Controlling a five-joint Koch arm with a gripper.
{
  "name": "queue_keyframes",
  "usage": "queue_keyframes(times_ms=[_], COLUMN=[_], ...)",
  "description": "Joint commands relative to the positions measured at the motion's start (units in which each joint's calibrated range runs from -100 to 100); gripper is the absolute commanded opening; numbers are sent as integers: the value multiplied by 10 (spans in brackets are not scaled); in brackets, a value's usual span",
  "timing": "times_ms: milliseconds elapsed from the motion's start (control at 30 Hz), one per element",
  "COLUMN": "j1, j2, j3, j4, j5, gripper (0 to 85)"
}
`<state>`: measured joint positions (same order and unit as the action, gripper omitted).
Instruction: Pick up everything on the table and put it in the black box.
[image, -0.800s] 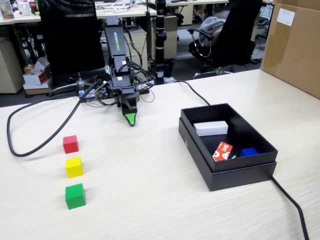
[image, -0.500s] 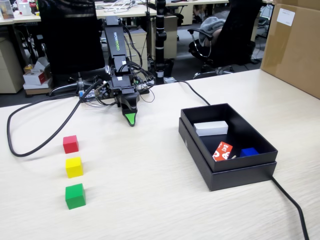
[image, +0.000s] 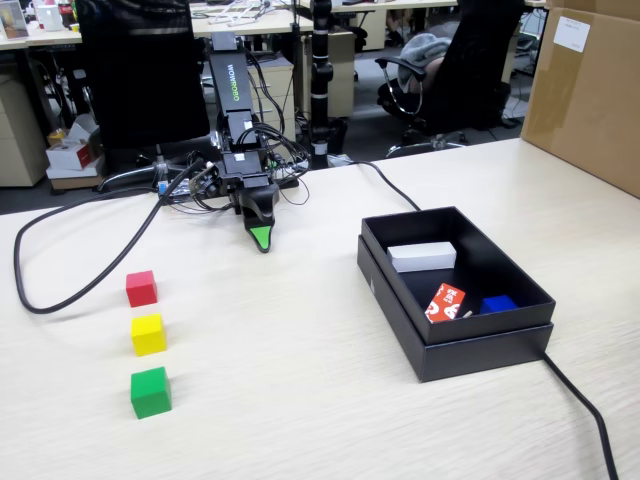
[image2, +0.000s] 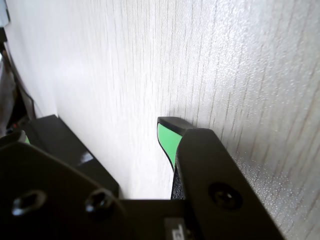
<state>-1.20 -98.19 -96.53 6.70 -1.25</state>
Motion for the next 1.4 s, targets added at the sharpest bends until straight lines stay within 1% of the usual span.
queue_keyframes(times_ms=[0, 900, 1000, 1133, 1267, 1367], j1=[0, 0, 2, 2, 5, 5], j2=[9, 9, 8, 9, 8, 3], j3=[-2, -2, -2, -2, -1, 3], j4=[-18, -18, -18, -18, -18, -50], j5=[-1, -2, -2, -2, 0, 1], gripper=[497, 497, 468, 488, 485, 477])
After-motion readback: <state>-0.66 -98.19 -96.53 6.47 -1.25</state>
